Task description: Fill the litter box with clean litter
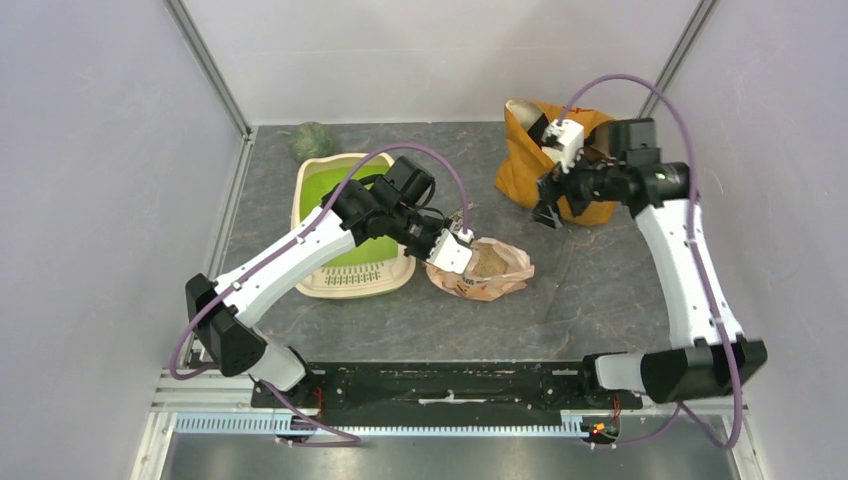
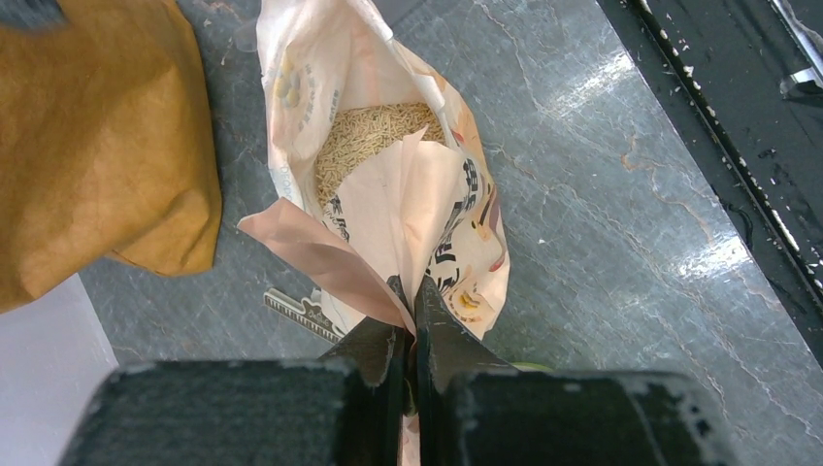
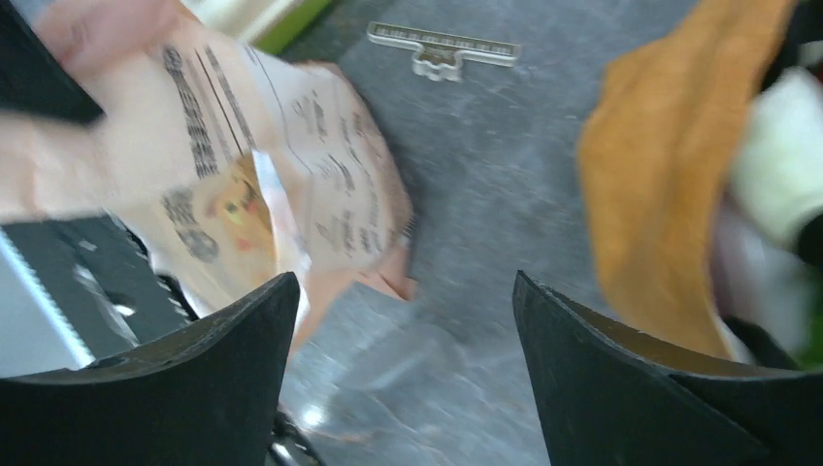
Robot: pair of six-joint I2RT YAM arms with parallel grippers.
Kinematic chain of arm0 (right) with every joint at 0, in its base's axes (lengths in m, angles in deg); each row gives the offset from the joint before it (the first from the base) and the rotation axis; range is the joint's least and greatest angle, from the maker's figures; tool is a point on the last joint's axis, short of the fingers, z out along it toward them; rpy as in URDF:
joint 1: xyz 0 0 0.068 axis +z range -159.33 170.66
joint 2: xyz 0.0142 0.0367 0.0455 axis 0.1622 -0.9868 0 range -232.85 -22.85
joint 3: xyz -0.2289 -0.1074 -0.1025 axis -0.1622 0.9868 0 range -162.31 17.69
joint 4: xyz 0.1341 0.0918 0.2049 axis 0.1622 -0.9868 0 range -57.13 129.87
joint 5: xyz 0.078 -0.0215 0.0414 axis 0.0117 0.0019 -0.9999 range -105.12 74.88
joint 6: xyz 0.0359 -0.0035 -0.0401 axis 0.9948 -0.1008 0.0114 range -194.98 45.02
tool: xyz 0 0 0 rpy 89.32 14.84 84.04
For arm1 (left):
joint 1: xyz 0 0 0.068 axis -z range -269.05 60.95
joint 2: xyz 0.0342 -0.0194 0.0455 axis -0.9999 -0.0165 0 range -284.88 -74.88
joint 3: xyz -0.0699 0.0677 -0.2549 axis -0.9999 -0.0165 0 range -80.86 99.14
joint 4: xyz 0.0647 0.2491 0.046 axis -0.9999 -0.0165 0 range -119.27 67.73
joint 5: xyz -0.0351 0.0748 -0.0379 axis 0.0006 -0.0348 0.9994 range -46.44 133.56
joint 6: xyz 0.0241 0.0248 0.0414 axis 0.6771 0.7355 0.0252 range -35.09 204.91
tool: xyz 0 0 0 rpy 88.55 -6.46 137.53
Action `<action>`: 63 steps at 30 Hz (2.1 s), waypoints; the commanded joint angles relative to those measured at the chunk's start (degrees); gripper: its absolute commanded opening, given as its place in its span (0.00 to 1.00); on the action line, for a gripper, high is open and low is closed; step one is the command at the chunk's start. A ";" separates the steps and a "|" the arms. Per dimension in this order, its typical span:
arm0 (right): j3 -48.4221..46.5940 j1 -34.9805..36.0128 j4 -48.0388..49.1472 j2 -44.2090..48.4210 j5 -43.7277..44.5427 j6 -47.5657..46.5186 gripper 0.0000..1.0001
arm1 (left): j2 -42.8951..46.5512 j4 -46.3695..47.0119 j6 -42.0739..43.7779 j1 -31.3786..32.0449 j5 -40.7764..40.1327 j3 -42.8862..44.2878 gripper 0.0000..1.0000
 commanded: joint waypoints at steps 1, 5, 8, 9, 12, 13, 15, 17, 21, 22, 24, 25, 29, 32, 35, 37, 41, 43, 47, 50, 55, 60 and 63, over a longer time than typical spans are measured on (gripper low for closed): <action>-1.35 -4.76 -13.08 5.84 -0.74 -22.63 0.85 | -0.14 -0.04 -2.68 0.24 1.27 1.69 0.02; 8.11 -13.37 -19.45 9.02 -0.89 -45.41 0.83 | -0.39 -0.04 -3.19 0.24 2.10 2.60 0.02; 12.94 -18.53 -20.13 8.74 -3.38 -58.28 0.85 | -0.51 -0.04 -3.05 0.24 2.33 2.63 0.02; 13.42 -19.28 -20.72 7.58 -3.50 -62.50 0.86 | -0.64 -0.04 -2.98 0.24 2.20 2.72 0.02; 13.31 -20.84 -22.33 2.87 -4.09 -71.46 0.87 | -1.04 -1.03 -2.26 0.24 2.10 3.40 0.02; 13.47 -21.10 -22.96 1.24 -3.88 -75.32 0.88 | -1.21 -1.31 -2.12 0.24 2.04 3.72 0.02; 14.56 -21.51 -23.43 -1.50 -3.51 -81.83 0.90 | -1.52 -1.96 -1.63 0.24 2.14 4.41 0.02; 16.43 -21.50 -23.39 -3.78 -2.67 -88.53 0.92 | -1.80 -2.08 -1.33 0.24 2.14 4.80 0.02; 20.09 -21.48 -19.84 -7.38 -0.77 -96.86 0.94 | -2.14 -2.39 -1.74 0.24 2.15 5.79 0.02; 20.54 -21.42 -18.93 -8.41 -0.43 -97.94 0.94 | -2.15 -2.54 -1.85 0.24 2.28 6.00 0.02; 20.91 -21.18 -17.07 -10.38 0.51 -99.69 0.94 | -2.32 -2.81 -2.15 0.24 2.54 6.46 0.02; 20.73 -20.86 -16.47 -11.36 0.77 -99.63 0.94 | -2.49 -2.94 -2.13 0.24 2.59 6.71 0.02; 20.78 -18.70 -16.04 -12.18 4.83 -99.05 0.94 | -3.02 -2.97 -2.48 0.23 2.79 7.33 0.02; 25.47 -16.76 -6.59 -9.71 7.40 -92.29 0.94 | -3.39 -3.02 -2.68 0.24 3.21 7.53 0.02; 25.72 -14.36 -2.68 -11.96 11.85 -85.56 0.95 | -3.33 -3.03 -2.96 0.24 3.15 7.45 0.02; 25.14 -12.42 -0.22 -14.12 15.08 -79.84 0.97 | -3.15 -3.03 -3.00 0.23 3.21 7.35 0.02; 23.53 -9.05 2.23 -16.67 18.06 -71.48 0.97 | -2.97 -3.07 -3.27 0.23 2.94 7.44 0.02; 24.30 -8.66 3.47 -16.48 18.80 -70.70 0.97 | -2.96 -3.12 -3.23 0.24 2.95 7.35 0.02; 27.87 -7.86 6.03 -16.41 21.84 -70.33 0.95 | -3.24 -3.15 -2.95 0.24 2.90 7.43 0.02; 29.26 -7.86 6.91 -16.55 23.00 -69.92 0.86 | -3.24 -3.11 -2.93 0.23 2.90 7.61 0.02; 30.80 -7.85 9.22 -16.97 25.57 -68.34 0.75 | -3.37 -3.18 -2.82 0.24 3.09 7.97 0.02; 28.67 -9.41 4.57 -17.58 26.96 -65.80 0.33 | -3.16 -3.06 -2.83 0.24 3.06 7.87 0.02; 25.15 -10.71 -2.26 -15.28 23.67 -63.24 0.17 | -3.05 -3.12 -2.95 0.24 3.46 7.70 0.02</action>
